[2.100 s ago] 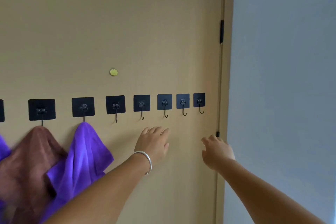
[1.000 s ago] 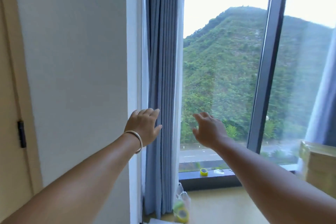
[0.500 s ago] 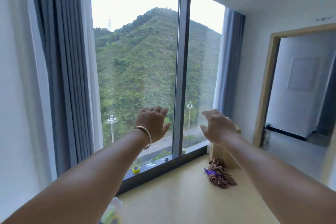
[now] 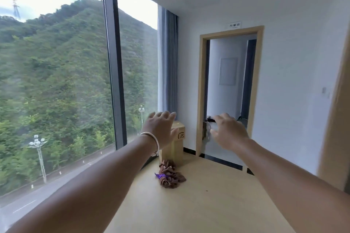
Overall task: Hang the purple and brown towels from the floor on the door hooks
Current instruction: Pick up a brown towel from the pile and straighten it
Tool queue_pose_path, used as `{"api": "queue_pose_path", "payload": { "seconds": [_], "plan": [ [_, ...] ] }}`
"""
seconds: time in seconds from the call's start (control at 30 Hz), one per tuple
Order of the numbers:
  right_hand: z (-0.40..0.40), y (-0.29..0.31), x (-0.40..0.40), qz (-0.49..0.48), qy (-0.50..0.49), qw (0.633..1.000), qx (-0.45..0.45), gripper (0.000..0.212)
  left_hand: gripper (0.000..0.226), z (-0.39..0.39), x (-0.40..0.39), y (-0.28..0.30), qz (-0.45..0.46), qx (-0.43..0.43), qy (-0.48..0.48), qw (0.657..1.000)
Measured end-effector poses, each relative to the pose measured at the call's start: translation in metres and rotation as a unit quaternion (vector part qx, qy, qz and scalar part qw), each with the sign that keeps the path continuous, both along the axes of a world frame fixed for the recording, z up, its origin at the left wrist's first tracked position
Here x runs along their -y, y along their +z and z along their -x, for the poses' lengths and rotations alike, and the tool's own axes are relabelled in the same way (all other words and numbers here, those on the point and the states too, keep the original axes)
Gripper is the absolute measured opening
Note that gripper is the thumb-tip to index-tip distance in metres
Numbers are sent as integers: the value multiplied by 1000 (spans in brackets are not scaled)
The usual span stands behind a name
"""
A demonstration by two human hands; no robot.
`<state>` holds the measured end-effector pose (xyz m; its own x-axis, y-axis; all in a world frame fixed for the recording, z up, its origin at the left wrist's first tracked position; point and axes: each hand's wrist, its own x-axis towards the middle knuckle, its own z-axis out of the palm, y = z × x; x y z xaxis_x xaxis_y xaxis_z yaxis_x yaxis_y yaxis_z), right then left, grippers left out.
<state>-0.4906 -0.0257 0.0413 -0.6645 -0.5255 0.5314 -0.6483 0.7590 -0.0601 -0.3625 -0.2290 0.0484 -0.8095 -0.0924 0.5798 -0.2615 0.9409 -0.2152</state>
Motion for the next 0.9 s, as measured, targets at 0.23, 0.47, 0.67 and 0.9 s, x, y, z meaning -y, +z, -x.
{"api": "queue_pose_path", "payload": {
  "seconds": [0.23, 0.47, 0.67, 0.9],
  "plan": [
    [55, -8, -89, -12, -111, 993, 27, 48, 55, 97, -69, -10, -8, 5, -99, 995],
    [98, -15, -152, -22, -193, 980, 47, 51, 55, 180, -123, -21, -13, 14, -179, 984],
    [137, -18, -185, -24, -247, 967, 49, 51, 52, 251, -155, -27, -10, 24, -237, 971],
    [200, -10, -197, -24, -299, 953, 47, 51, 50, 347, -164, -18, -11, 16, -284, 959]
  ]
}}
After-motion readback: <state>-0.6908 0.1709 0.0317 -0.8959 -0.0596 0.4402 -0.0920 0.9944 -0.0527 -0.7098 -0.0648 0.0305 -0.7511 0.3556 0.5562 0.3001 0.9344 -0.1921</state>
